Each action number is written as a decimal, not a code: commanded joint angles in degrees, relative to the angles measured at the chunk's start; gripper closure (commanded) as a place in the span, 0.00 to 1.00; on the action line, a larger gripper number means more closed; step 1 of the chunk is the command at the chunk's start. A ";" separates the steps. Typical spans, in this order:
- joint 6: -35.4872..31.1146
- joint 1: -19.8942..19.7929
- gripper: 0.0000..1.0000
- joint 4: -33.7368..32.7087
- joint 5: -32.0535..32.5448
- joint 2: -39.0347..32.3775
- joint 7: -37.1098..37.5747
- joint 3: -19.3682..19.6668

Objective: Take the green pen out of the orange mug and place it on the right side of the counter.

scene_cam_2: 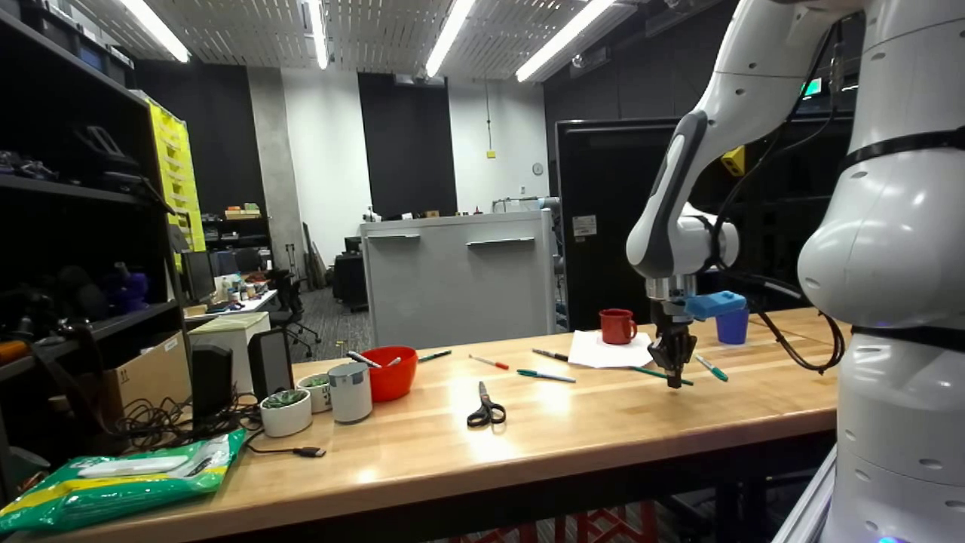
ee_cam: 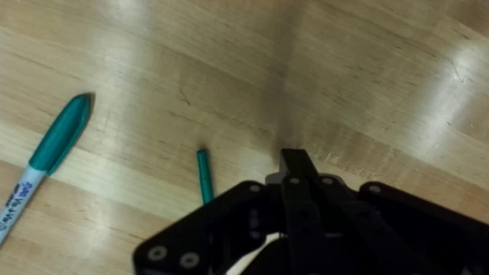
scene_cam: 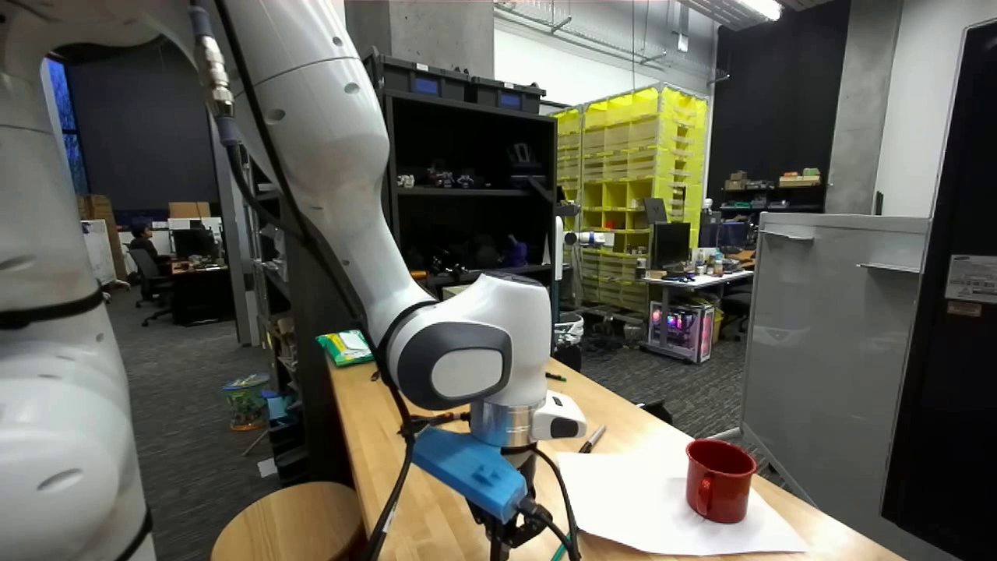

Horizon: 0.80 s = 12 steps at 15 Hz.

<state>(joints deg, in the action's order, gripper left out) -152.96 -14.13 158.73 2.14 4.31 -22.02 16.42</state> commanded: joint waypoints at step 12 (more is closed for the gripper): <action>-0.16 -1.64 1.00 -4.45 -1.13 -5.65 -3.26 0.27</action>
<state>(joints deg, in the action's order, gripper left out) -152.97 -15.14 155.10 2.14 -0.13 -23.30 16.67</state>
